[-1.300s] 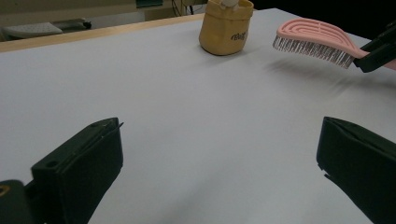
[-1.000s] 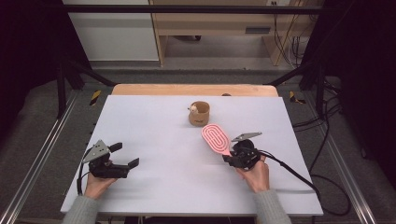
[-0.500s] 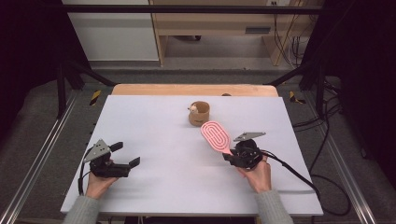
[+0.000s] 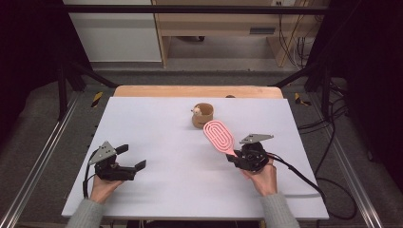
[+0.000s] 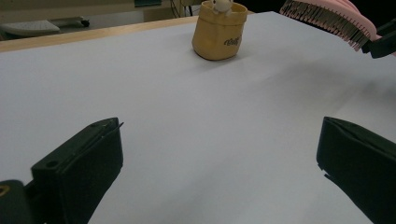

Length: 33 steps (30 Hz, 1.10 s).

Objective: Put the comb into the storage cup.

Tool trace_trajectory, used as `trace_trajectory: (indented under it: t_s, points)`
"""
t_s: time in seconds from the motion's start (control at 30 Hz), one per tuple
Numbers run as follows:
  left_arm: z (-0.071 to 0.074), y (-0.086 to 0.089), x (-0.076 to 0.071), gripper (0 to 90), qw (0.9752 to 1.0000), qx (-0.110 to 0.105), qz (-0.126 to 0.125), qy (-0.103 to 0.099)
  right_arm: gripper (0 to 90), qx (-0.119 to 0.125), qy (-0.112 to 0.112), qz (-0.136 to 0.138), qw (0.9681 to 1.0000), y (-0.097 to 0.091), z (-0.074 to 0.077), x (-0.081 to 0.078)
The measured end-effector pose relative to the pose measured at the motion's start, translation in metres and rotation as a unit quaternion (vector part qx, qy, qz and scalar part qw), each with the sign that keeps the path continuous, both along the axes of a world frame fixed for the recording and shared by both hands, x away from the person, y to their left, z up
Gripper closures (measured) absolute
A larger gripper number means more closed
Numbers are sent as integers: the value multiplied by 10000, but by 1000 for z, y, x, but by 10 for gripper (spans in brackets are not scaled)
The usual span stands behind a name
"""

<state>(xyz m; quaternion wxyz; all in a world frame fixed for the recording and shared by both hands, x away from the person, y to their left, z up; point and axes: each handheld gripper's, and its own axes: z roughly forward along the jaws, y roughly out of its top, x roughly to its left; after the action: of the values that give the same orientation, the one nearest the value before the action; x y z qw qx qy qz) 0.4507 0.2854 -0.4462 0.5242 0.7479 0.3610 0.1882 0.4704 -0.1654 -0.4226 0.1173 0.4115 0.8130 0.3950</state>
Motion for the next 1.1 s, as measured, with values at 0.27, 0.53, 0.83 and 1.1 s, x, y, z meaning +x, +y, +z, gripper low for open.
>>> trace_trajectory:
  t_s: [0.27,0.53,0.83,1.1]
  points:
    - [3,-9,-1,3,10000,-35,13,49,700,24,-71,103,9999,1,2,-2]
    - [6,-18,-3,3,9999,-115,27,109,700,59,-152,164,9997,1,4,-3]
    - [11,-25,-2,3,9997,-192,20,121,700,157,-249,265,9992,2,5,-4]
    - [17,-33,-4,3,9996,-251,-39,152,700,201,-330,328,9987,3,8,-6]
